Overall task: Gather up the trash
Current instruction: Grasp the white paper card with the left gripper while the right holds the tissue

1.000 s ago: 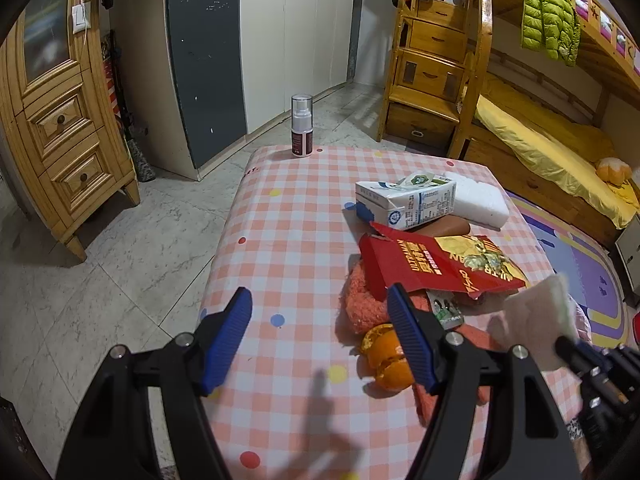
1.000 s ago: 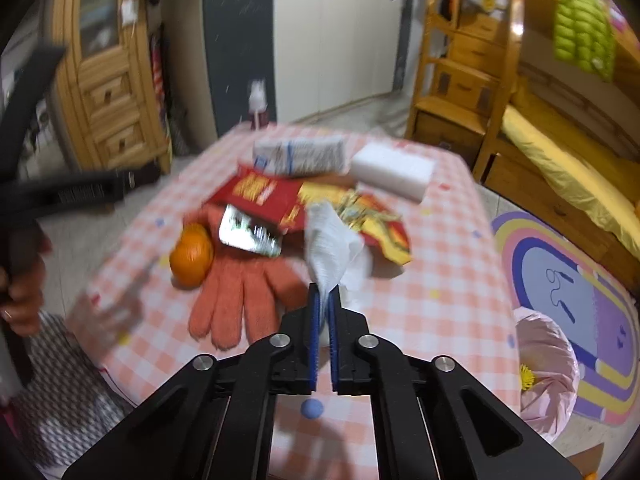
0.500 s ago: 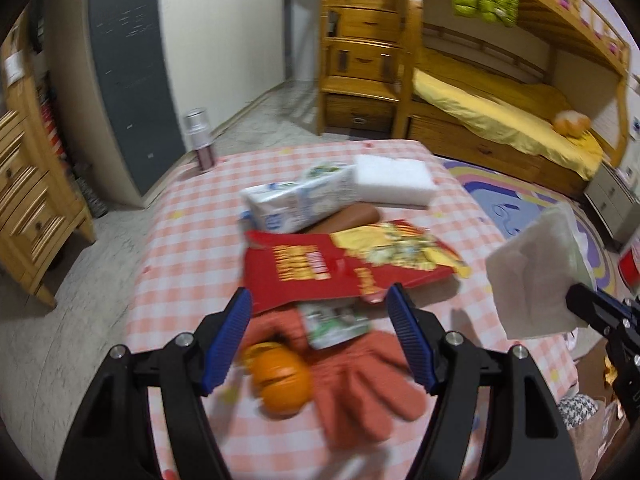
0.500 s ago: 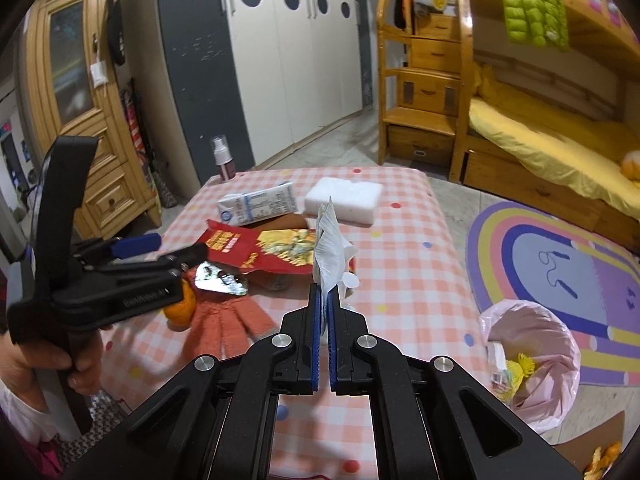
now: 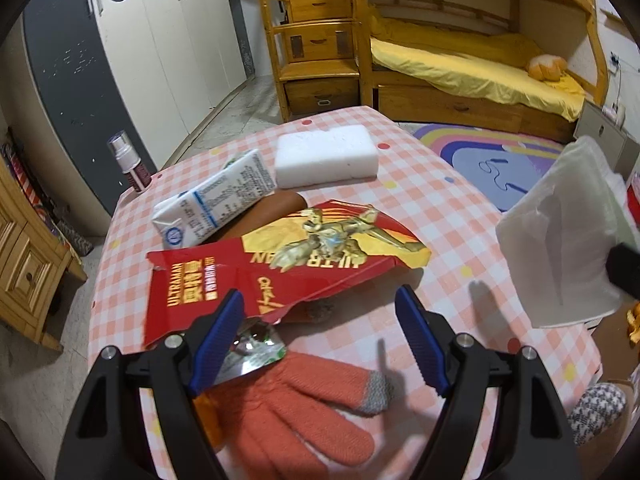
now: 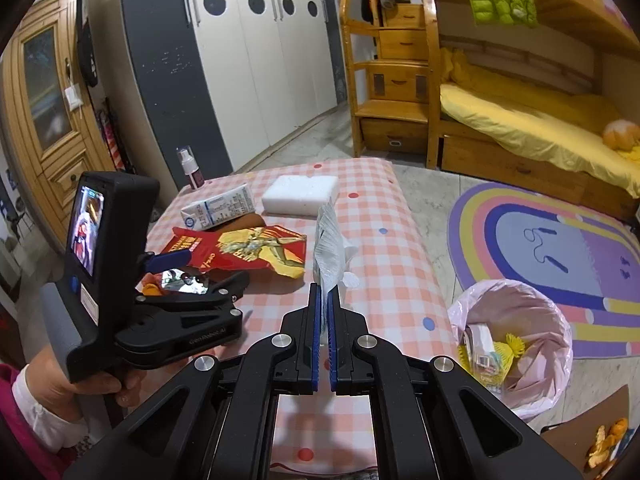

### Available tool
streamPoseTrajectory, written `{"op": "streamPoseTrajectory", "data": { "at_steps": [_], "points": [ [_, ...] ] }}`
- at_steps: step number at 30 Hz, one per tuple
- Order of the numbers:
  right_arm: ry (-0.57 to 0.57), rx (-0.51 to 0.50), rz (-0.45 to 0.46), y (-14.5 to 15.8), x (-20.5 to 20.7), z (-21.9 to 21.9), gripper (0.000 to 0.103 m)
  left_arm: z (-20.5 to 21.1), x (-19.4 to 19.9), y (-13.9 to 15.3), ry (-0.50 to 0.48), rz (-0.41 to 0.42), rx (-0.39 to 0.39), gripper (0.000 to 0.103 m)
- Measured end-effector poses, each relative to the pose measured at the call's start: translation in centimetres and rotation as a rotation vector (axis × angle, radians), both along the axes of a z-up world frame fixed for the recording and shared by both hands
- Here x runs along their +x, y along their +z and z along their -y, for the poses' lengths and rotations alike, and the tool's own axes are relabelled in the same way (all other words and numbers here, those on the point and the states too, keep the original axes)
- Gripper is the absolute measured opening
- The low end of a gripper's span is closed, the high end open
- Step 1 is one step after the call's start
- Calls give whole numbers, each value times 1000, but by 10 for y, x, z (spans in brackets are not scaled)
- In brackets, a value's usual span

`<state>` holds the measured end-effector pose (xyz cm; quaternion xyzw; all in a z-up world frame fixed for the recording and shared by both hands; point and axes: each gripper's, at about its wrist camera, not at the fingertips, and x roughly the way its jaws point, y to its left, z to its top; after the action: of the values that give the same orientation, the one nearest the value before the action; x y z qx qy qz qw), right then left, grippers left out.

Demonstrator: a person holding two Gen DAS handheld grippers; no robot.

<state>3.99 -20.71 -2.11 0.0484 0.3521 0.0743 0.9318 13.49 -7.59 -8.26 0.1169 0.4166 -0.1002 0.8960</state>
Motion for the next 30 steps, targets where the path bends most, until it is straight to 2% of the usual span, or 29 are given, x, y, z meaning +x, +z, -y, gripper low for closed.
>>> {"op": "streamPoseTrajectory", "data": {
  "at_steps": [6, 10, 14, 17, 24, 30],
  "points": [
    [0, 14, -11, -4, 3, 3, 3, 6, 15, -15, 5, -1, 69, 75],
    [1, 20, -19, -6, 4, 5, 3, 11, 22, -20, -7, 6, 111, 64],
    [2, 25, -23, -6, 4, 6, 3, 15, 20, -20, -35, 16, 144, 64],
    [3, 28, -27, -7, 4, 6, 3, 16, 11, -16, -55, 20, 128, 76],
    [13, 29, -35, -9, 6, 3, 3, 7, 22, -23, -15, 20, 137, 76],
    [10, 33, -45, -14, 10, 2, 3, 13, 34, -31, -34, 60, 210, 76]
  ]
}}
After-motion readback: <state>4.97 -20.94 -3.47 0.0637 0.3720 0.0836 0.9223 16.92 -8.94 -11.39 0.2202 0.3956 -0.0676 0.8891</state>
